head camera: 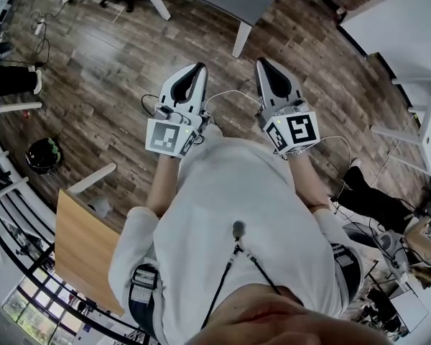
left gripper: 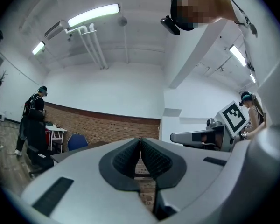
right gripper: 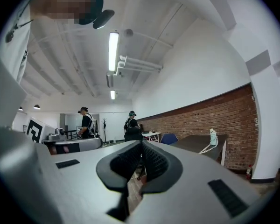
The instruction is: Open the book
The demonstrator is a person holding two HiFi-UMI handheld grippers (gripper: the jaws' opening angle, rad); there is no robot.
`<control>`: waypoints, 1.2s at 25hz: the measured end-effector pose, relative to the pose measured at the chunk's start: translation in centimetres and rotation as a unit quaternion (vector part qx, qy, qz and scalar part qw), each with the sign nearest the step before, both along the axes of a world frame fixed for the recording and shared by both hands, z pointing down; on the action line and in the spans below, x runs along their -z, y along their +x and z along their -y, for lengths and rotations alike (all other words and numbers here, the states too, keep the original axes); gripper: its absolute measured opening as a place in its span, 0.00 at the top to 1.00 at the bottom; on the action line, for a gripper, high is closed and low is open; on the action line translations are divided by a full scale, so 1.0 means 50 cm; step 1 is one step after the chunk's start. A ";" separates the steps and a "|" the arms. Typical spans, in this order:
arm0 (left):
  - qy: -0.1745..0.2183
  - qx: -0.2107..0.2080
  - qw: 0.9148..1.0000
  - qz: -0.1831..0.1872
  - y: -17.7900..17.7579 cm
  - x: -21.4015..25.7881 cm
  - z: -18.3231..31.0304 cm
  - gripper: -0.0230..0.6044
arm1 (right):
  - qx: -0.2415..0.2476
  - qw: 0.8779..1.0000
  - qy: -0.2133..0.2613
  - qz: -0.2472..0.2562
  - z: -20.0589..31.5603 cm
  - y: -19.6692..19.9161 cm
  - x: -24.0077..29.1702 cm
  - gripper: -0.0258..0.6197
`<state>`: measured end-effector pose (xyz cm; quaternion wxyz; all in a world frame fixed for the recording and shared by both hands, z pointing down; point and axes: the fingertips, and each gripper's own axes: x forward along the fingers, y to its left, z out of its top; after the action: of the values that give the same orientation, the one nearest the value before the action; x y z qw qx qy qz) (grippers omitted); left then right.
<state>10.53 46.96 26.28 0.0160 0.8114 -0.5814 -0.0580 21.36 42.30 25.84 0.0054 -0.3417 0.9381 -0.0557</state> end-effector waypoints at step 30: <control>0.001 0.011 1.000 0.027 -0.262 -0.010 0.132 0.92 | 0.015 1.000 0.006 0.001 0.160 -0.281 -0.015 0.90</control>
<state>-2.59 40.33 26.79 -0.0011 0.8060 -0.5908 -0.0367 7.33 34.28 26.59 0.0078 -0.3271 0.9436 -0.0505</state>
